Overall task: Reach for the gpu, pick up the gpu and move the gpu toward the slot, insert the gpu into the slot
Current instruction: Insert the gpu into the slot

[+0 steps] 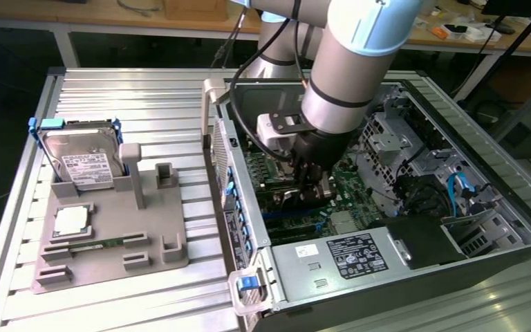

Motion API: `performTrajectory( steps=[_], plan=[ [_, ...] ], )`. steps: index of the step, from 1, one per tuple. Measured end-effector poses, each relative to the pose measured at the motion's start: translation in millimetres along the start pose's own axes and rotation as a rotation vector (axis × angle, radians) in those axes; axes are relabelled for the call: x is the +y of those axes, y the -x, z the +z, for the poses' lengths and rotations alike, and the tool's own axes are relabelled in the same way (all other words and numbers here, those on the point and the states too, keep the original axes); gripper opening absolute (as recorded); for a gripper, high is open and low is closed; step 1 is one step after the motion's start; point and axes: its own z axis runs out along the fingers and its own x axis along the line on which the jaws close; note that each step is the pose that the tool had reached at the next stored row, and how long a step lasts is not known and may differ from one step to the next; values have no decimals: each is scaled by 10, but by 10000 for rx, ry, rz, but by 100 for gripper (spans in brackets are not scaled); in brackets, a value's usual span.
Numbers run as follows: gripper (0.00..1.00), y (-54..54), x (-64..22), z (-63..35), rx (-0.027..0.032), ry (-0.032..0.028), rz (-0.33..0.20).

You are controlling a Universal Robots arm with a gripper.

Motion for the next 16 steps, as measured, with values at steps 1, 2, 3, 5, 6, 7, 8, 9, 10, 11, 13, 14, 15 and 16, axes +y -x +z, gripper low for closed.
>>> performTrajectory(
  steps=[1, 2, 3, 5, 6, 7, 8, 9, 10, 11, 13, 14, 15, 16],
  plan=[
    [27, 0, 2, 2, 0, 0, 0],
    [27, 0, 5, 4, 1, 0, 0],
    [27, 0, 6, 5, 1, 1, 0],
    [27, 0, 7, 6, 1, 1, 0],
    [27, 0, 7, 7, 0, 0, 0],
    [27, 0, 7, 7, -1, 0, 0],
    [27, 0, 6, 7, -1, 1, 1],
    [27, -1, 4, 7, -1, 2, 2],
    [27, -1, 0, 8, -1, 3, 1],
    [27, -2, -3, 8, -1, 6, 1],
    [27, -3, -13, 9, -2, 12, 1],
    [27, -3, -19, 8, -1, 16, 1],
    [27, -4, -24, 8, 0, 20, 1],
    [27, -5, -25, 8, 0, 22, 1]
  ],
)
